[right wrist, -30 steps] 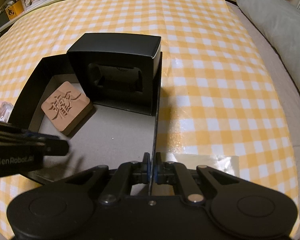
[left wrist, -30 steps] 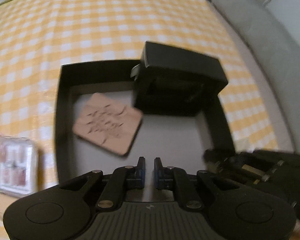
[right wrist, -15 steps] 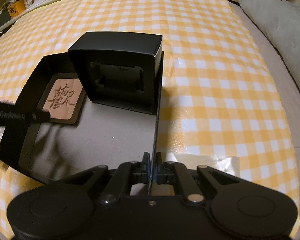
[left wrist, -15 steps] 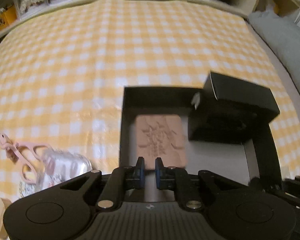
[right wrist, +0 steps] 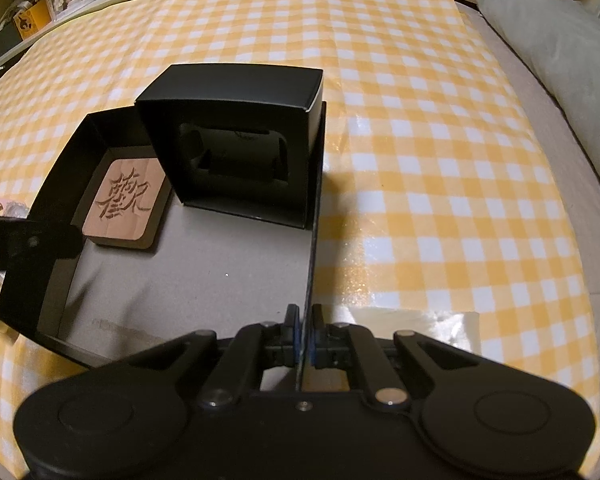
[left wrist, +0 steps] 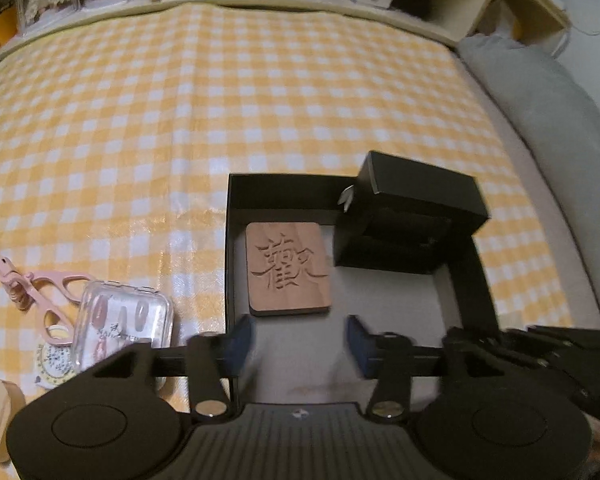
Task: Organize rigid objects
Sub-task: 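Grasp the clear nail-tip case with the left tool and lift it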
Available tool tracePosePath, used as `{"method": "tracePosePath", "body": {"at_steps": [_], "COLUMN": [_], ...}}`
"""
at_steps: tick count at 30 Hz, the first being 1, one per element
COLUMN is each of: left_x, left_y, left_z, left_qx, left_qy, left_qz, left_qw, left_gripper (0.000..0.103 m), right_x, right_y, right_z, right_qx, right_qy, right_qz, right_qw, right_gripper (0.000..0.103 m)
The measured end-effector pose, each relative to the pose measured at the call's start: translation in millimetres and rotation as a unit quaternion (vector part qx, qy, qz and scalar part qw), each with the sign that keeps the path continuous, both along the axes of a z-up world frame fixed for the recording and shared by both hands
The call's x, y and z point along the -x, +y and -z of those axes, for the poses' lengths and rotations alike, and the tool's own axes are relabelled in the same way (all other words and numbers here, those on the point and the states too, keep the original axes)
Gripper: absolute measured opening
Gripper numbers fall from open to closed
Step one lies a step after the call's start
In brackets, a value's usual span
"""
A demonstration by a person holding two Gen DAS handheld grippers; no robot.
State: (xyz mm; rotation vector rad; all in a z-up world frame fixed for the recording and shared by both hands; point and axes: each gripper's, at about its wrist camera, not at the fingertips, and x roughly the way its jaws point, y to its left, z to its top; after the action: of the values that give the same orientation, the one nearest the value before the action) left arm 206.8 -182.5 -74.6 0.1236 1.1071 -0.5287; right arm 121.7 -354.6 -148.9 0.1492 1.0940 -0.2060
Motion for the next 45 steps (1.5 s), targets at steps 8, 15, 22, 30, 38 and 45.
{"method": "tracePosePath", "body": {"at_steps": [8,15,22,30,38,45], "left_x": [23,10,-22,-61,-65,-54], "left_y": [24,64,110,118,80,52], "left_z": [-36,-35,-17,27,50,65], "left_qx": [0.010,-0.010,-0.020,0.004,-0.015,-0.116], "left_qy": [-0.036,-0.063,-0.050,0.030,0.010,-0.028], "left_qz": [0.034,0.040,-0.007,-0.056,-0.054,-0.011], "left_qw": [0.9987,0.9972,0.9985,0.9979,0.9984,0.9928], "left_gripper": [0.097,0.103,0.103,0.103,0.103,0.101], "right_x": [2,3,3,3,2,1], "right_y": [0,-2,-1,0,2,2], "right_z": [-1,-3,-4,-4,-4,-2], "right_qx": [-0.004,-0.003,-0.001,0.005,0.010,0.011], "right_qy": [-0.005,-0.006,-0.005,-0.002,0.000,0.002], "right_qz": [0.005,0.007,0.007,0.003,0.000,-0.003], "right_qw": [1.000,1.000,1.000,1.000,1.000,1.000], "right_gripper": [0.005,0.005,0.005,0.005,0.005,0.005]}}
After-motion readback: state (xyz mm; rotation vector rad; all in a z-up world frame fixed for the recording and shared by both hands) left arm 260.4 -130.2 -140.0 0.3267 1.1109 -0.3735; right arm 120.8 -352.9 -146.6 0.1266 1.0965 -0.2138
